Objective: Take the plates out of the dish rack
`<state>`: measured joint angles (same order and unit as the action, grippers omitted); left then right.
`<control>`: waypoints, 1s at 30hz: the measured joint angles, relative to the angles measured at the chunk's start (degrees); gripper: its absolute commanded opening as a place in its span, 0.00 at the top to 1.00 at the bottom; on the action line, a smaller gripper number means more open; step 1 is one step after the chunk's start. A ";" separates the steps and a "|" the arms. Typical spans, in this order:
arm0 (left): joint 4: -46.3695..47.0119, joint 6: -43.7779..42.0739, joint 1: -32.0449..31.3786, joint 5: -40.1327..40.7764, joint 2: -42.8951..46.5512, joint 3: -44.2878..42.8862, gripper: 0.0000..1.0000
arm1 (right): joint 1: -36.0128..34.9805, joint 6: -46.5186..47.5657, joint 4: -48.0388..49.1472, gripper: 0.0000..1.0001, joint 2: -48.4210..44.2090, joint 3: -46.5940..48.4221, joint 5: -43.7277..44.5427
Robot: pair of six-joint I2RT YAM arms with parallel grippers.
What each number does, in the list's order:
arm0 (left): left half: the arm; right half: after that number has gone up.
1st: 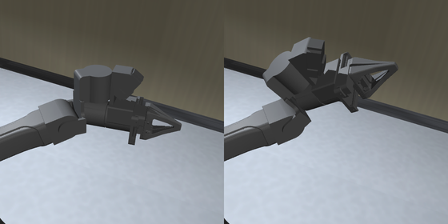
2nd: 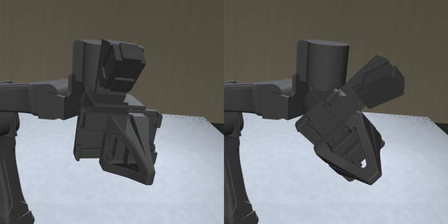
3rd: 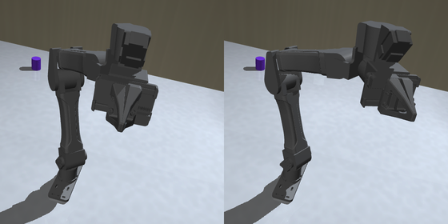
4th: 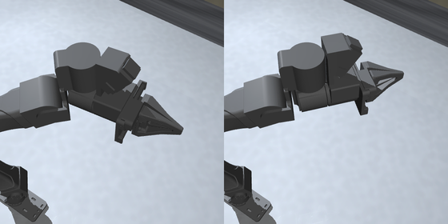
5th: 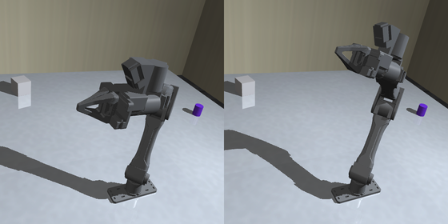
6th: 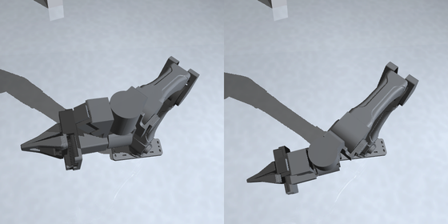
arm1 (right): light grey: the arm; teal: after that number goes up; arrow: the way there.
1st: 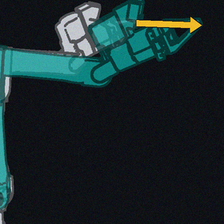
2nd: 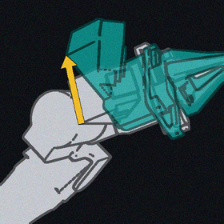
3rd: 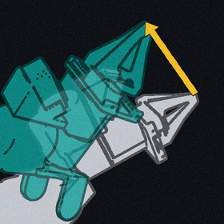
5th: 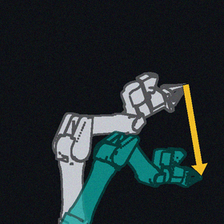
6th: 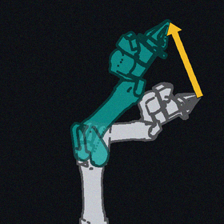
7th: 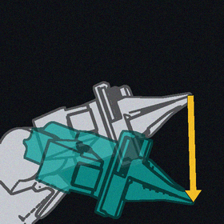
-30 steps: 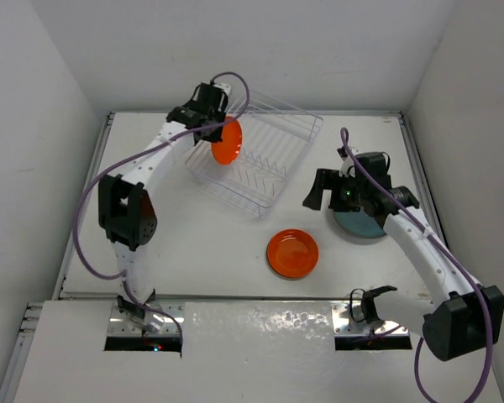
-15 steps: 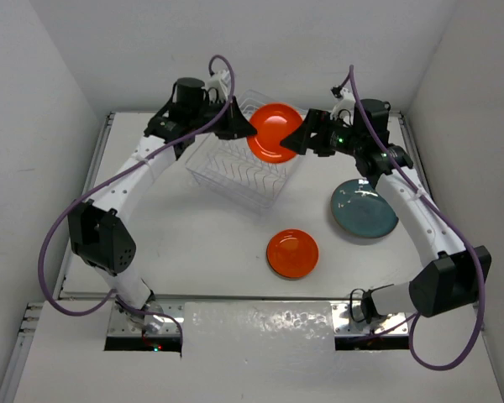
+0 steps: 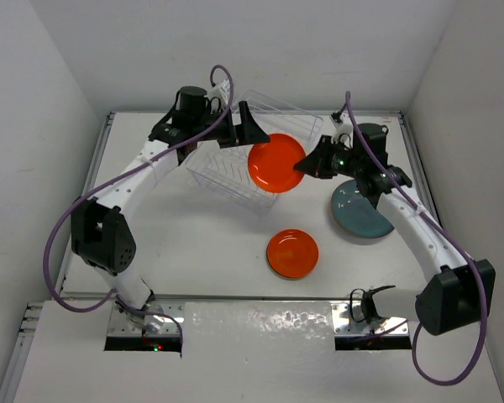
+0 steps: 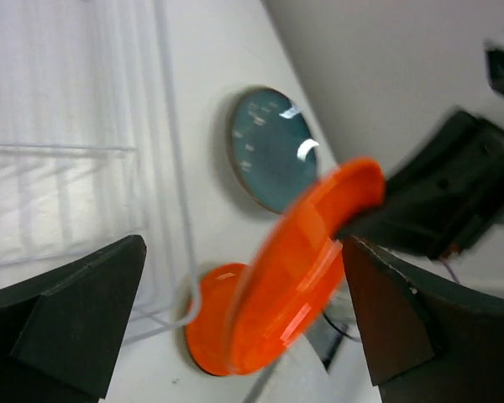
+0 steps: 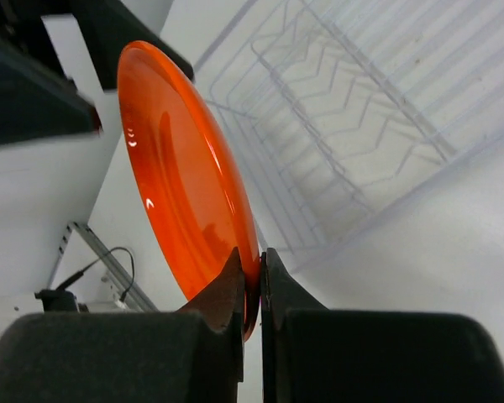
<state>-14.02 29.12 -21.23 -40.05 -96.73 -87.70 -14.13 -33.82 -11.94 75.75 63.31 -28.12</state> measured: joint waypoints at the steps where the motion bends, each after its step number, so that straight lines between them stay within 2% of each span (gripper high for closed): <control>1: -2.32 -1.03 -0.15 2.71 0.00 -1.11 0.00 | 0.00 0.28 -0.42 1.00 -1.55 -1.64 0.07; 5: -13.75 -4.85 -0.37 21.55 0.28 -7.17 0.00 | 0.22 0.87 -3.10 0.99 -8.57 -9.70 0.07; 8: -19.91 -6.38 0.52 34.58 2.14 -7.78 0.00 | 0.22 1.31 -6.21 0.95 -13.03 -16.04 -0.57; 11: -22.60 -7.32 1.60 41.16 6.54 -5.33 0.00 | 0.22 1.92 -8.66 0.95 -16.20 -22.95 -1.29; 15: -24.39 -8.39 1.84 45.92 11.28 -4.09 0.00 | 0.22 3.48 -12.28 0.94 -17.25 -29.57 -1.29; 17: -24.79 -9.03 1.84 46.97 12.50 -4.09 0.00 | 0.22 4.31 -13.66 0.84 -17.25 -31.50 -0.98; 18: -25.05 -9.38 1.84 47.34 12.79 -4.09 0.00 | 0.22 4.52 -14.08 0.59 -17.18 -32.02 -0.98; 21: -25.35 -9.88 1.84 48.33 12.92 -3.43 0.00 | 0.22 5.79 -15.43 0.25 -16.76 -32.54 -0.96; 22: -25.59 -10.10 1.84 48.68 13.03 -2.80 0.00 | 0.22 6.40 -16.13 0.02 -16.50 -32.44 -0.68; 26: -27.56 -11.08 1.84 50.25 13.53 -0.87 0.00 | 0.22 9.90 -22.91 0.01 -15.96 -29.05 3.45; 30: -28.83 -11.78 1.84 53.20 15.69 1.05 0.00 | 0.13 13.18 -32.13 0.01 -14.16 -17.53 14.64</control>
<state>-42.85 17.34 -19.40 13.15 -81.03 -86.65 -14.00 -20.64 -44.07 61.58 45.78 -13.47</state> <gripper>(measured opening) 0.999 0.986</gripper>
